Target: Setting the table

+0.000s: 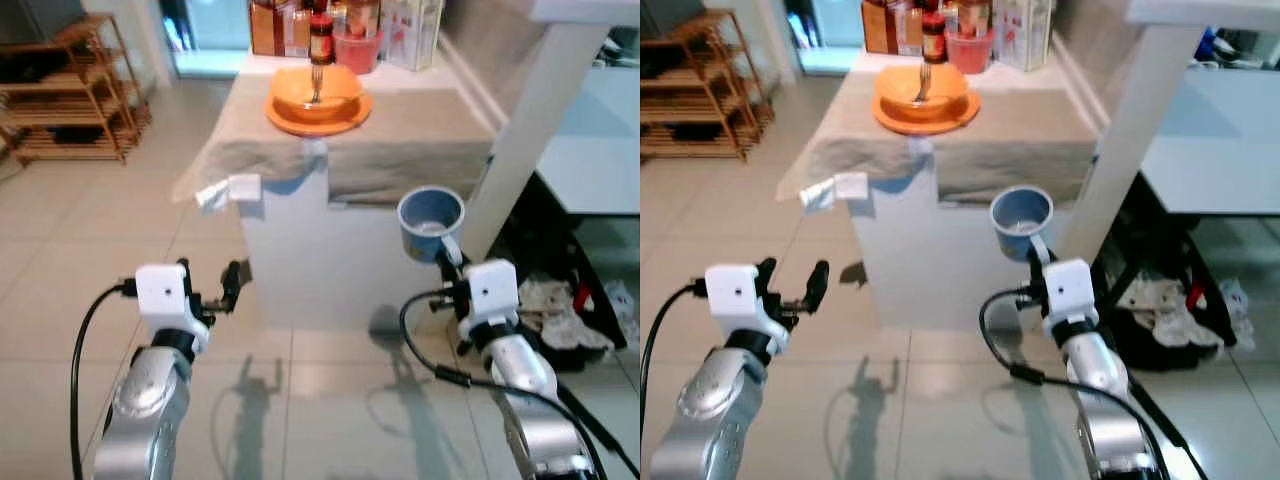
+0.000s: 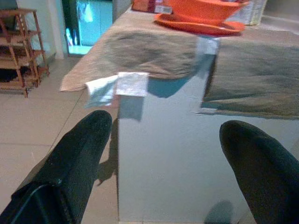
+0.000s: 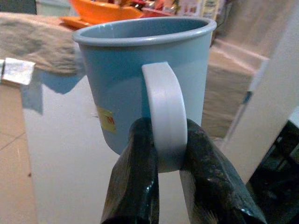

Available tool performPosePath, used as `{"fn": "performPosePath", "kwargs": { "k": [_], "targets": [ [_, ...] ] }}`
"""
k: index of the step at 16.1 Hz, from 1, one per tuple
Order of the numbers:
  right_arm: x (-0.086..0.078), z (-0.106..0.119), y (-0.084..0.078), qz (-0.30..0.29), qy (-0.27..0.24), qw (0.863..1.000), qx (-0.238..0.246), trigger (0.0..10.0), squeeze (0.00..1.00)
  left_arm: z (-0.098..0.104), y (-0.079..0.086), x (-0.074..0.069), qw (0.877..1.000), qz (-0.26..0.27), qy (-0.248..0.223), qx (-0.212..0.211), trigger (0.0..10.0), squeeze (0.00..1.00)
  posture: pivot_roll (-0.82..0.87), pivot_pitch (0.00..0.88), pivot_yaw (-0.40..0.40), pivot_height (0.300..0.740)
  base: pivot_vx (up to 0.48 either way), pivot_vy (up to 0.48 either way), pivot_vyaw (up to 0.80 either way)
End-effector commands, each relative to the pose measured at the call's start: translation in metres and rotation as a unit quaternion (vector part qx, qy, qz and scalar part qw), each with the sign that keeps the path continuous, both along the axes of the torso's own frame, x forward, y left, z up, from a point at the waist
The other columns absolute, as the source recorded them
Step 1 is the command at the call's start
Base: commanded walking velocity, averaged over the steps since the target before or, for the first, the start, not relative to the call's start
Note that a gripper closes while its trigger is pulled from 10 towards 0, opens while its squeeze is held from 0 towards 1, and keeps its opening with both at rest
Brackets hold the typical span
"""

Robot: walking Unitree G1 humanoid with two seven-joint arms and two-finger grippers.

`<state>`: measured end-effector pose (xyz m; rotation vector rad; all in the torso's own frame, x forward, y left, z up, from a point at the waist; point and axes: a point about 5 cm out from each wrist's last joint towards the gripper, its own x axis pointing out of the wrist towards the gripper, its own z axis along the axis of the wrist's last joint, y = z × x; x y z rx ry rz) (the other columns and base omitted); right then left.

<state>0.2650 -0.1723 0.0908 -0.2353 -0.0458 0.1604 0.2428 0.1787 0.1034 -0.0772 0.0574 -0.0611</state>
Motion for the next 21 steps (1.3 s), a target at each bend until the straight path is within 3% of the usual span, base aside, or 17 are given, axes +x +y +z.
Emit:
{"fn": "performPosePath", "kwargs": {
  "k": [1, 11, 21],
  "targets": [
    [0.001, 0.006, -0.006, -0.008, -0.014, 1.000, -0.010, 0.0, 0.00, 0.000, -0.008, 0.003, 1.000, -0.008, 0.003, -0.001, 10.0, 0.00, -0.04, 0.000, 0.026, 0.740, 0.000, -0.480, 0.00],
    [0.004, 0.009, -0.004, -0.012, -0.023, 1.000, -0.018, 0.0, 0.00, 0.006, -0.015, 0.019, 1.000, -0.030, -0.005, 0.001, 10.0, 0.00, -0.06, 0.000, 0.048, 0.740, 0.000, -0.471, 0.00],
    [0.005, 0.008, -0.003, -0.013, -0.023, 0.999, -0.038, 0.0, 0.00, 0.006, -0.019, 0.024, 1.000, -0.029, -0.007, 0.000, 10.0, 0.00, -0.07, 0.000, 0.053, 0.740, 0.000, -0.454, -0.16]
  ]
}}
